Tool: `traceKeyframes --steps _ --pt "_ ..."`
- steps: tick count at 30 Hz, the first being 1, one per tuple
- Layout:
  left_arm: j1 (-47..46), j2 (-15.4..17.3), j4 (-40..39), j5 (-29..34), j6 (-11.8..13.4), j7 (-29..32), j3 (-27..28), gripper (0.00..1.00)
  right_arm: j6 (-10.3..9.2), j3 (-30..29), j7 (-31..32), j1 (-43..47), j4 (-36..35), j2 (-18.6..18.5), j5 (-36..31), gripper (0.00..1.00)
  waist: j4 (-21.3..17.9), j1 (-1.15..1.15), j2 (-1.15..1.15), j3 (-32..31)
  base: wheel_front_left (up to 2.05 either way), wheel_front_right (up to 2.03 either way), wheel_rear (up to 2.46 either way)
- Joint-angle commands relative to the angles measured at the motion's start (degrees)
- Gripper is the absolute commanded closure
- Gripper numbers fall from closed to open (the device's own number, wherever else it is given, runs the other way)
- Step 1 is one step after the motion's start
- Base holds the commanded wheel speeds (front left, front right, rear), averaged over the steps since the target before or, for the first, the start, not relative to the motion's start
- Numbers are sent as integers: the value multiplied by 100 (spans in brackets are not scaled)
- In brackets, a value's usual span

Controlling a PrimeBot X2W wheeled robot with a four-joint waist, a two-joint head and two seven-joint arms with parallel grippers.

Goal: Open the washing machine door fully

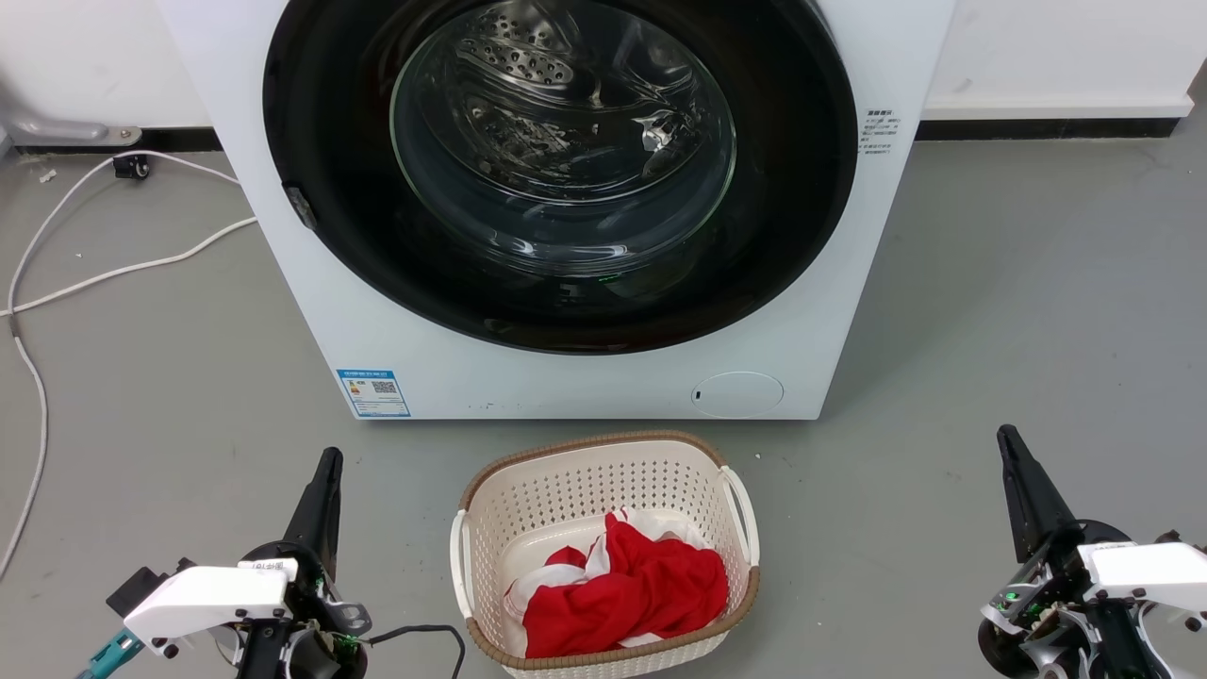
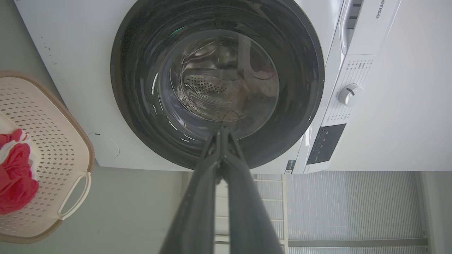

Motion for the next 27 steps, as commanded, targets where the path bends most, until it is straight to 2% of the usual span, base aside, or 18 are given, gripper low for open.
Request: traceKeyframes --steps 1,9,10,19,24,27 --pt "-42 -8 5 30 -17 18 22 100 0 -7 6 -77 7 20 -16 100 0 0 0 0 0 0 0" --pt "-42 -8 5 31 -17 18 22 100 0 -7 6 -77 7 21 -16 100 0 0 0 0 0 0 0" --pt "8 -1 17 -3 1 -2 -4 0 1 0 -2 11 14 1 0 0 0 0 0 0 0 0 0" --pt "16 -9 -99 163 4 -277 -301 0 0 149 -277 169 -155 6 -201 0 6 0 0 5 0 0 0" --pt "-2 -9 -225 420 3 -387 -327 0 0 142 -386 211 -253 7 -406 0 11 0 0 6 0 0 0" --pt "-25 -9 -393 796 2 -491 -296 0 0 139 -490 229 -376 7 -802 0 14 0 0 3 0 0 0"
